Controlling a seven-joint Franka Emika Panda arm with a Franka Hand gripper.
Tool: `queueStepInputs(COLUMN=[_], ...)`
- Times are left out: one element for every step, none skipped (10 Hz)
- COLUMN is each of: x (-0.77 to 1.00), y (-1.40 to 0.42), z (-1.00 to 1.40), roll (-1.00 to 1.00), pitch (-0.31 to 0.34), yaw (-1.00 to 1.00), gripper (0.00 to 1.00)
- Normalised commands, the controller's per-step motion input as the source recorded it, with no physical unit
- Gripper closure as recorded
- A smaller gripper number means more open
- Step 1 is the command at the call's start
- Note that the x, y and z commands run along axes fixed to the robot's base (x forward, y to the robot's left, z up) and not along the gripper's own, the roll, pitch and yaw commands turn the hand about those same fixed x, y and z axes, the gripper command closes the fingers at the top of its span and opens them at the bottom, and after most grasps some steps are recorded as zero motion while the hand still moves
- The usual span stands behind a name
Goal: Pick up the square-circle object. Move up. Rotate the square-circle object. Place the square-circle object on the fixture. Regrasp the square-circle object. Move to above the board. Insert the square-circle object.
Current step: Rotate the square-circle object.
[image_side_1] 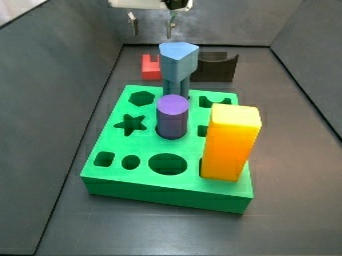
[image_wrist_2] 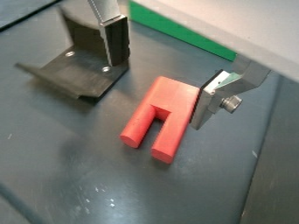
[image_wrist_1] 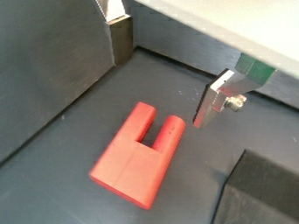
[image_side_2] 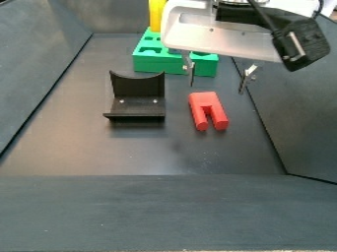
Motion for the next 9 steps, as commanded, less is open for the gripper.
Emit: queueStepInputs(x=[0.03,0.03,0.03,0.03,0.00,0.01,0.02,0.03,0.04], y=[0.00,0.00,0.00,0.00,0.00,0.00,0.00,0.00,0.00], z=[-0.03,-0.03,-0.03,-0.03,-1.00,-1.00,-1.00,-1.00,-1.00], roll=[0.01,0.01,0.01,0.01,0.00,0.00,-0.01,-0.03,-0.05], pitch=[-0.052,-0.051,-0.051,-0.050,0.000,-0.007,-0.027,-0.035,-0.041], yaw=[0.93,0.60,0.40,0.26,0.00,-0.04,-0.04,-0.02,-0.02], gripper=[0.00,0.00,0.00,0.00,0.00,0.00,0.00,0.00,0.00])
